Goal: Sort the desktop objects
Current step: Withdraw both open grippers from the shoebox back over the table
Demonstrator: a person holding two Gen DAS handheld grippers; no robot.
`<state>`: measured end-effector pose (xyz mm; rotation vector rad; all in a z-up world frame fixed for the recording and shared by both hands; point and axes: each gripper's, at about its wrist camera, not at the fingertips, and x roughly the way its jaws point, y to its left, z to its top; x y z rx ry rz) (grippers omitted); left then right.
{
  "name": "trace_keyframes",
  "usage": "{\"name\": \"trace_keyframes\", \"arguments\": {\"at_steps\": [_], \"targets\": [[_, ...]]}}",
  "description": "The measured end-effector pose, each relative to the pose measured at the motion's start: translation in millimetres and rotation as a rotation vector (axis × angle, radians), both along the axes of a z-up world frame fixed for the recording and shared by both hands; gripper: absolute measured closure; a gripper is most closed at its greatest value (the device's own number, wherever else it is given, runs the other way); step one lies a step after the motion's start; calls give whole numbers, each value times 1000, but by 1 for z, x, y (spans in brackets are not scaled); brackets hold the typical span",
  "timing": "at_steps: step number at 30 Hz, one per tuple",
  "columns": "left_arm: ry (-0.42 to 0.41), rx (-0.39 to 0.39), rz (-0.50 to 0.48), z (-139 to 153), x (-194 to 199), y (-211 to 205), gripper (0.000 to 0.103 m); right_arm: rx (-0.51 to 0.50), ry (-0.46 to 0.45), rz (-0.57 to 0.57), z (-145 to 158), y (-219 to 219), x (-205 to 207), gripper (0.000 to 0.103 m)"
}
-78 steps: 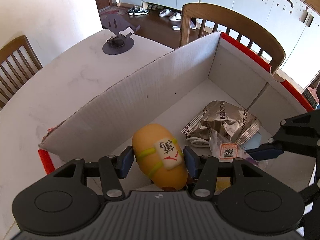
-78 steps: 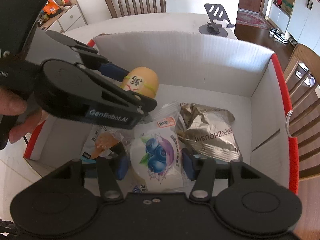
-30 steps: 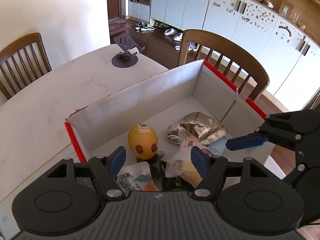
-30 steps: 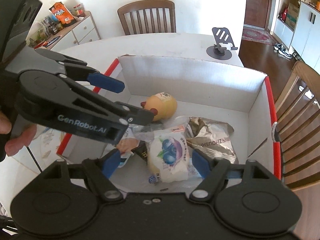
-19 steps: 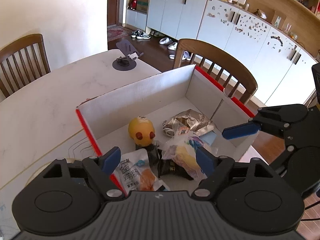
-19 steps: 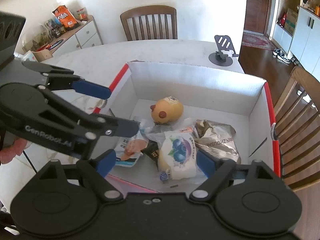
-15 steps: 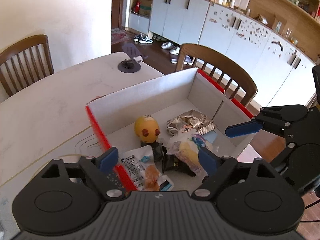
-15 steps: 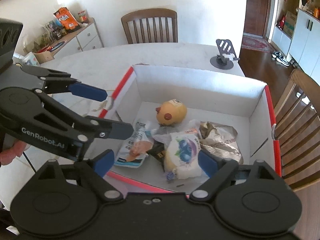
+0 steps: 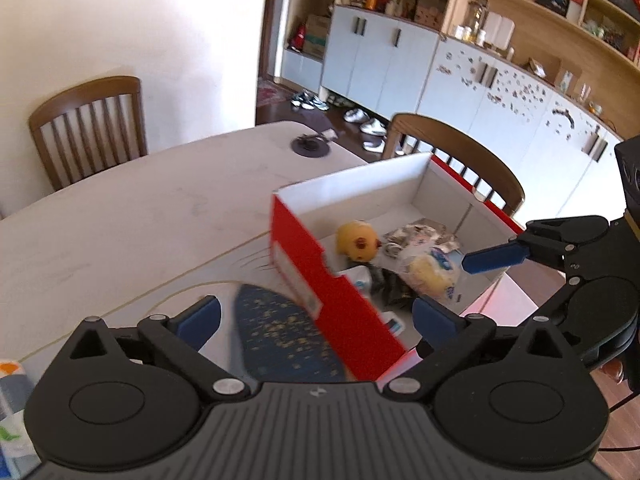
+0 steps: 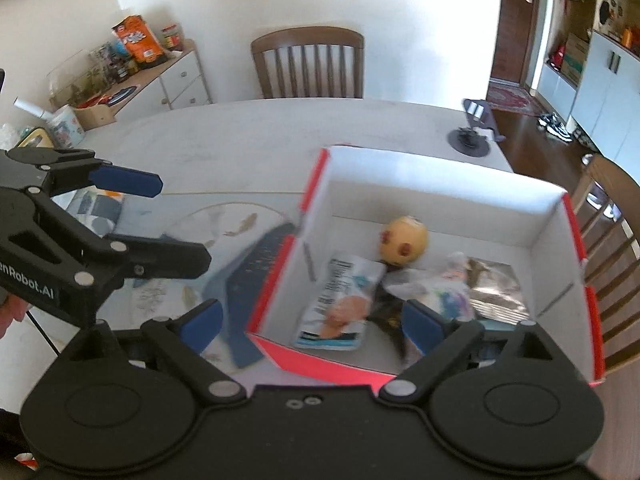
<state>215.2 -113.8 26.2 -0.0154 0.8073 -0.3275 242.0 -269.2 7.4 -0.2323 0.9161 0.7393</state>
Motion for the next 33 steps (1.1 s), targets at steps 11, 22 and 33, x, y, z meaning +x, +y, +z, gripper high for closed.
{"name": "trace_keyframes", "arguments": {"at_steps": [11, 22, 33], "targets": [[-10, -18, 113, 4, -29, 72, 0, -13, -15, 58, 8, 61, -21, 6], [-6, -14, 214, -5, -58, 137, 0, -36, -16, 135, 7, 119, -31, 6], [-21, 3, 305, -17, -87, 198, 0, -53, -9, 195, 0, 176, -39, 6]]}}
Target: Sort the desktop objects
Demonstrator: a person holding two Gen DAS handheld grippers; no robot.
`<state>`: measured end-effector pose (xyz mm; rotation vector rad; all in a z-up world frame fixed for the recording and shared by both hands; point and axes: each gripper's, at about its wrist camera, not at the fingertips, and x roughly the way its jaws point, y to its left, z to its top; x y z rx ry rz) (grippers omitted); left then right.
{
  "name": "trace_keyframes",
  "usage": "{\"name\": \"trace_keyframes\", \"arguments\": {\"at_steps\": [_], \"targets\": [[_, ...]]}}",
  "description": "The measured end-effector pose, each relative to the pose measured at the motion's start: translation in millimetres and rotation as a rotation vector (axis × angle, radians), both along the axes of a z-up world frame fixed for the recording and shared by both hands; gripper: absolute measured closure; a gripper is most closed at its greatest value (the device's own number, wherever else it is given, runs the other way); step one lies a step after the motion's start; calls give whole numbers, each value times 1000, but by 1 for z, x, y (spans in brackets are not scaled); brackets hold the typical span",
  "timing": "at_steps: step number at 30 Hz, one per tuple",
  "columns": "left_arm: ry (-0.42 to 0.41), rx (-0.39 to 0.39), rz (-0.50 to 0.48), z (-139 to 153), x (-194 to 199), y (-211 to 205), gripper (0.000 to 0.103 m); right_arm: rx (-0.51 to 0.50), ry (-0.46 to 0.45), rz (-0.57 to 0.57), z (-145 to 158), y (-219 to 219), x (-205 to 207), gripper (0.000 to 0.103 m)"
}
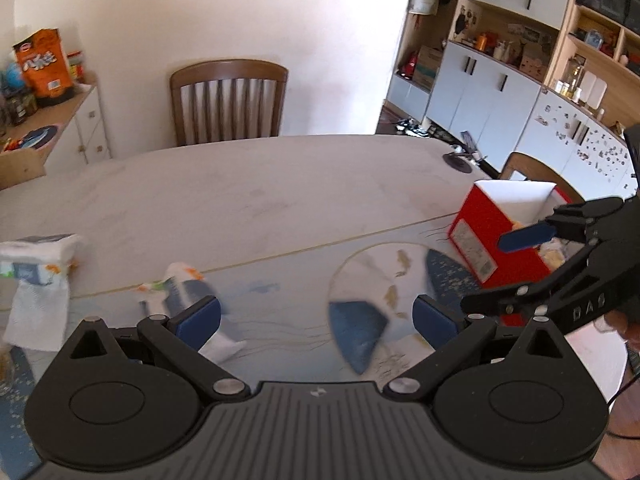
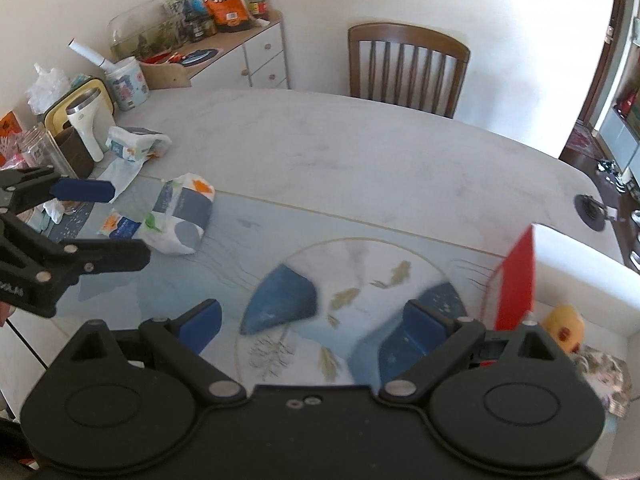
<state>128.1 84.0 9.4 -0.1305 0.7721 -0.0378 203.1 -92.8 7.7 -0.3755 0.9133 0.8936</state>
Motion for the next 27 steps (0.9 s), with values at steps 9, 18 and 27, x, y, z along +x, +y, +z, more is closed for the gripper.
{"name": "trace_keyframes", "arguments": {"at_steps": [9, 18, 27], "targets": [[31, -2, 70, -18, -18, 47, 0, 22, 10, 37, -2, 50, -10, 6], [41, 1, 137, -34, -29, 81, 0, 36, 34, 64, -10, 102, -16, 6], [80, 10, 188, -55, -31, 111, 0, 48, 57, 58, -23, 146, -16, 6]]}}
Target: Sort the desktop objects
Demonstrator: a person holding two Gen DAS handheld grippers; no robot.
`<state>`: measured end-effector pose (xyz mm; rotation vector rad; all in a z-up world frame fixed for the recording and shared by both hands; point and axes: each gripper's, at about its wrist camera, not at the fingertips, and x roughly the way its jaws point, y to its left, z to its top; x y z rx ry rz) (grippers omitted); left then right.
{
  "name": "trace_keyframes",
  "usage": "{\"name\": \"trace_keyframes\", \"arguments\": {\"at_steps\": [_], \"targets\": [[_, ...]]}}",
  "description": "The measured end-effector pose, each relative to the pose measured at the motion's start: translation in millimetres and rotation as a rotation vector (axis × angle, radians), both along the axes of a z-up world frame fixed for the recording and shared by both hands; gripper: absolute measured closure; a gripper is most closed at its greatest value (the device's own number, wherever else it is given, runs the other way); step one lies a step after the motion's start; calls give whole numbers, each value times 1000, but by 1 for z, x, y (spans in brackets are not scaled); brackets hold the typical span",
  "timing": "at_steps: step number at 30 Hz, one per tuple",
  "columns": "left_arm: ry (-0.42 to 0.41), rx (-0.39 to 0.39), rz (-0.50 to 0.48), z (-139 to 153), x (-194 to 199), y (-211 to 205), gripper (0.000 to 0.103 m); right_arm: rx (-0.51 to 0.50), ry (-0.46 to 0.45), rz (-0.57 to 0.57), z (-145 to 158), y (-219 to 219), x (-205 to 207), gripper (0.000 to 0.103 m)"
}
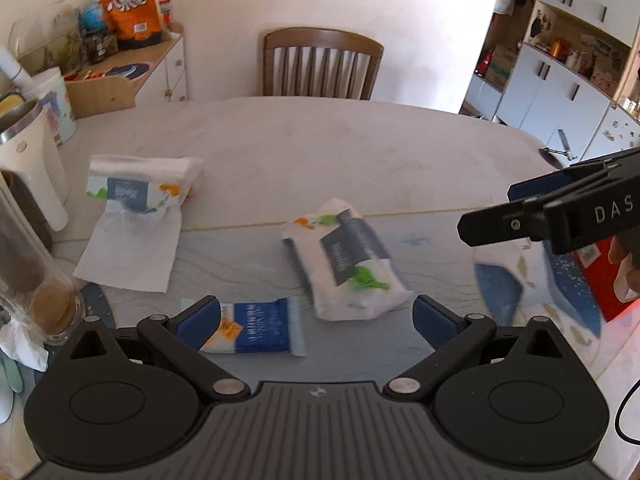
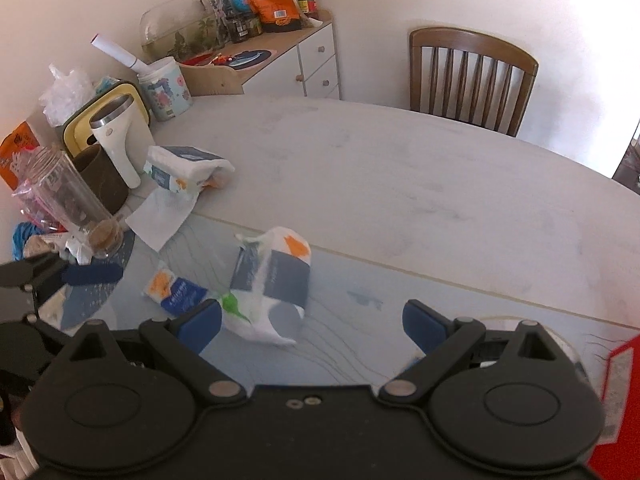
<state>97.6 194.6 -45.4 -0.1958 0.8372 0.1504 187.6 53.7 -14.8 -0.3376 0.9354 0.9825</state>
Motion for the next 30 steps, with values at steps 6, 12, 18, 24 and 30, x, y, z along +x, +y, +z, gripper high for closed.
{"name": "trace_keyframes", "arguments": {"at_steps": [6, 12, 18, 24, 30], "targets": [[11, 5, 25, -14, 2, 16, 0, -14, 25, 12, -13, 25, 0, 6], [34, 15, 50, -32, 4, 28, 0, -30, 46, 15, -25, 46, 2, 6], [71, 20, 70, -51, 9, 32, 0, -56, 68, 31, -39, 61, 2, 6], [70, 27, 81, -58, 12, 36, 0, -78, 80, 29, -51, 71, 5, 6], [59, 26, 86, -63, 14, 35, 0, -103, 87, 17, -64, 77, 11, 6]]}}
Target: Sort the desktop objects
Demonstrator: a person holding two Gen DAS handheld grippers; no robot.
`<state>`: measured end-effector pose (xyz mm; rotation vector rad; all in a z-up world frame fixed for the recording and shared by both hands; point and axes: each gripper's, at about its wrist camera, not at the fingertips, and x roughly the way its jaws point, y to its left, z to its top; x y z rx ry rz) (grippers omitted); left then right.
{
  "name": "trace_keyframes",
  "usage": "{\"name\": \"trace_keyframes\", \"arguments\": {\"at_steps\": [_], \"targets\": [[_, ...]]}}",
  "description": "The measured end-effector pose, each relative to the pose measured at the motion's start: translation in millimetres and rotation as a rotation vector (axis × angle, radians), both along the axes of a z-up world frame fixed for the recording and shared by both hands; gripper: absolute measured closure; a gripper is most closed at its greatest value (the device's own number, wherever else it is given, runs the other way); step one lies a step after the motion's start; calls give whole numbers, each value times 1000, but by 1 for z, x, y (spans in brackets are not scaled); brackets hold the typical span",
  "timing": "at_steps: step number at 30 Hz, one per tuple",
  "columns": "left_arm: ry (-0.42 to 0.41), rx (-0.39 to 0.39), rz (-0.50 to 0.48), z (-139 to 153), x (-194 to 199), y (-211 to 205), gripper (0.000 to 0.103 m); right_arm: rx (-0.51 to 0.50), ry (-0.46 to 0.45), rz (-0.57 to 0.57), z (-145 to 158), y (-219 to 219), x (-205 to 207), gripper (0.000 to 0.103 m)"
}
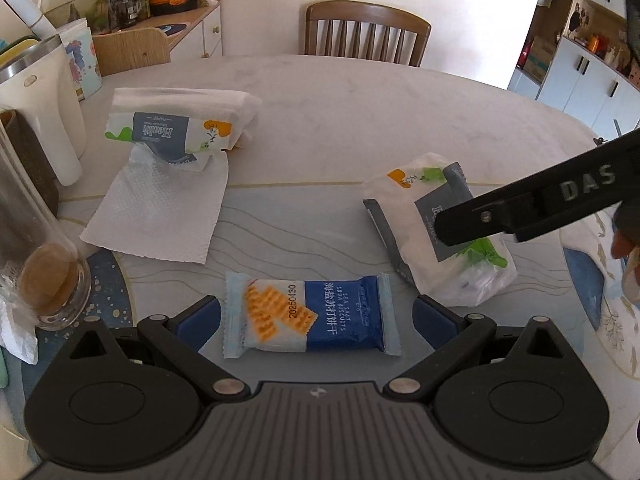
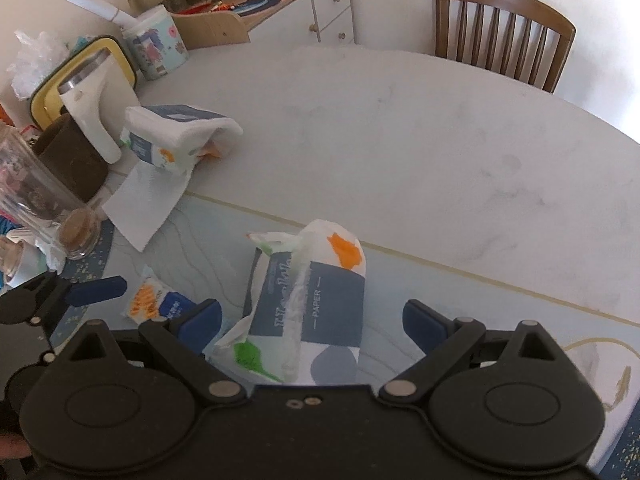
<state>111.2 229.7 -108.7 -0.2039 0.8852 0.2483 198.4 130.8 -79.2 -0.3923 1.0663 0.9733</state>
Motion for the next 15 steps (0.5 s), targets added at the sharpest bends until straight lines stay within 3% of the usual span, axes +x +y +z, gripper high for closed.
{"name": "trace_keyframes", "arguments": {"at_steps": [15], "targets": [[1, 20, 6, -10, 4, 2, 1, -41, 8, -18, -26, 21, 2, 8]]}}
